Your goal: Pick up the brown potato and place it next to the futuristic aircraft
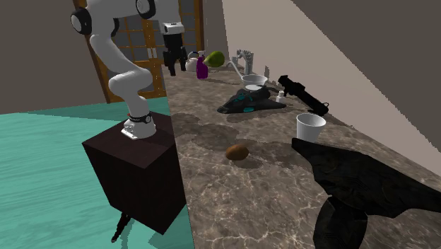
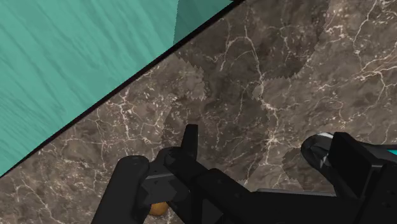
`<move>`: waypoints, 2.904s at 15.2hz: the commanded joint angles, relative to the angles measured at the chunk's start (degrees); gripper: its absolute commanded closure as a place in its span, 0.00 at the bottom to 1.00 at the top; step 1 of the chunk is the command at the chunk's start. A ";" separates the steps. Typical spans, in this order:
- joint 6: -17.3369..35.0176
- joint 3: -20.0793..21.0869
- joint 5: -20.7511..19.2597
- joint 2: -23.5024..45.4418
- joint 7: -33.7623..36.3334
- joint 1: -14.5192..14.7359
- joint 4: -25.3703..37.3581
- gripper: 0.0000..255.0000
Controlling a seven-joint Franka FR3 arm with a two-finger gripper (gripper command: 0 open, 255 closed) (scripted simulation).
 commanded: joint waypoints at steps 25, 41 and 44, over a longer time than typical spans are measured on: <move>13.25 -7.36 2.90 56.56 -17.03 -1.55 35.66 0.00; 11.53 -6.40 5.17 81.47 -21.13 -4.32 59.45 0.00; 11.93 -6.39 5.18 81.56 -21.14 -4.31 59.13 0.00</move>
